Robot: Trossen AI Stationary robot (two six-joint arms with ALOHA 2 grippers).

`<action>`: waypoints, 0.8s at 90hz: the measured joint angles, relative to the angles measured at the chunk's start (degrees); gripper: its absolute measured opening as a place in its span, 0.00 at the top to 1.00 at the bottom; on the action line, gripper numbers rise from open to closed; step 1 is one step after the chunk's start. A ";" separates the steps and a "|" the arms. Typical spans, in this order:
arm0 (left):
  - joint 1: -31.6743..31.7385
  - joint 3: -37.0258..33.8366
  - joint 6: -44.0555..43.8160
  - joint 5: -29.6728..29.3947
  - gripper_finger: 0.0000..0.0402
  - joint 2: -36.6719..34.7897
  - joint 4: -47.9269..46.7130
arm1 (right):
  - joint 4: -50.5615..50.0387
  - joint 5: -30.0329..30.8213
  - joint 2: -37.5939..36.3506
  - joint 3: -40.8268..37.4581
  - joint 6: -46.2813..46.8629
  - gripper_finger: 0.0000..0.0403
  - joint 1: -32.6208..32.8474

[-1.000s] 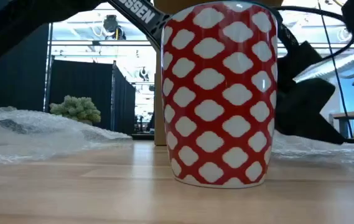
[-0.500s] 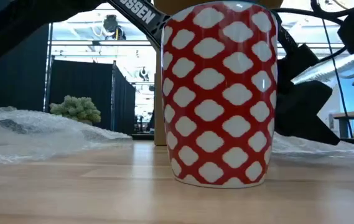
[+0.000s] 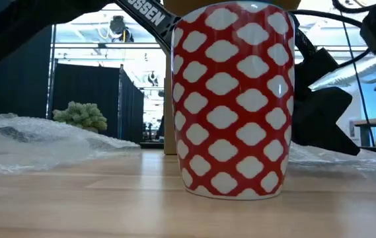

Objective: Wrap mug
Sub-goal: Wrap the yellow mug with the bubble wrap

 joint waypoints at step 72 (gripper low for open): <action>-0.02 0.00 0.02 0.00 1.00 -0.03 -0.17 | -10.00 -4.42 -15.64 0.07 16.26 0.50 3.76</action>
